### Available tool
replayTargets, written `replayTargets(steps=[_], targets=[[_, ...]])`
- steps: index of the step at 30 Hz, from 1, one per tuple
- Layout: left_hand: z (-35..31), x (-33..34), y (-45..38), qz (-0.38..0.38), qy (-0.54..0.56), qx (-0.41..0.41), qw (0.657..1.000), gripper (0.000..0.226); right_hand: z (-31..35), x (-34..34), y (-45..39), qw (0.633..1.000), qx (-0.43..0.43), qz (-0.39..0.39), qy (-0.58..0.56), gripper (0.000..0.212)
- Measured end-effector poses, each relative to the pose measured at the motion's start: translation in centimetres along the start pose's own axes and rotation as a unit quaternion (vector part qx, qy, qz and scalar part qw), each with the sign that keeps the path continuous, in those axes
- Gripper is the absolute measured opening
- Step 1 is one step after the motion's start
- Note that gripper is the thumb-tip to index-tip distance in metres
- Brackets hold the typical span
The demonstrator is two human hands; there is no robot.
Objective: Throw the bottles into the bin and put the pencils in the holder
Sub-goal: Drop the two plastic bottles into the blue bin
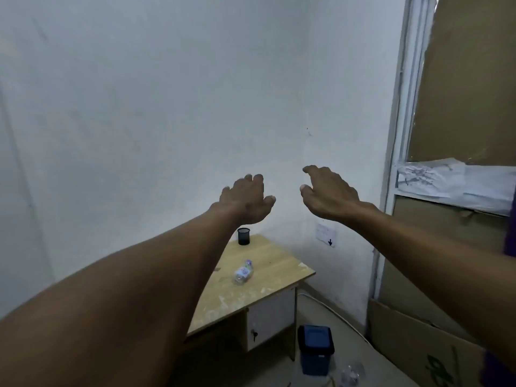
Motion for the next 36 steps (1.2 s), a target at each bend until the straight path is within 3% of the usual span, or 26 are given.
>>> replayTargets(steps=[8, 13, 20, 29, 36], targets=[[-0.1, 4.6, 1.8, -0.066, 0.019, -0.044, 0.997, 0.042, -2.9, 4.0, 1.1, 0.999, -0.004, 0.043, -0.017, 0.054], [0.3, 8.3, 1.4, -0.069, 0.050, -0.063, 0.994, 0.039, -4.9, 7.9, 0.4, 0.997, -0.004, 0.076, -0.034, 0.053], [3.7, 13.9, -2.6, -0.037, 0.064, -0.084, 0.994, 0.034, -7.4, 14.7, -4.3, 0.992, 0.008, 0.114, -0.044, 0.051], [12.1, 22.2, -12.7, 0.051, 0.063, -0.107, 0.991, 0.049, -9.5, 24.7, -14.2, 0.981, 0.043, 0.175, -0.069, 0.054], [17.2, 28.1, -20.0, 0.092, 0.080, -0.120, 0.985, 0.045, -11.5, 32.6, -20.7, 0.969, 0.066, 0.226, -0.076, 0.054]])
Point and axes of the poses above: each hand's wrist, its own y-axis away from the middle knuckle, its own x-axis out of the palm, z = x × y, the point moved 2 cm from there along -y, towards the middle knuckle, and after that the axes turned 6 degrees about z, right-handed, at the moved point
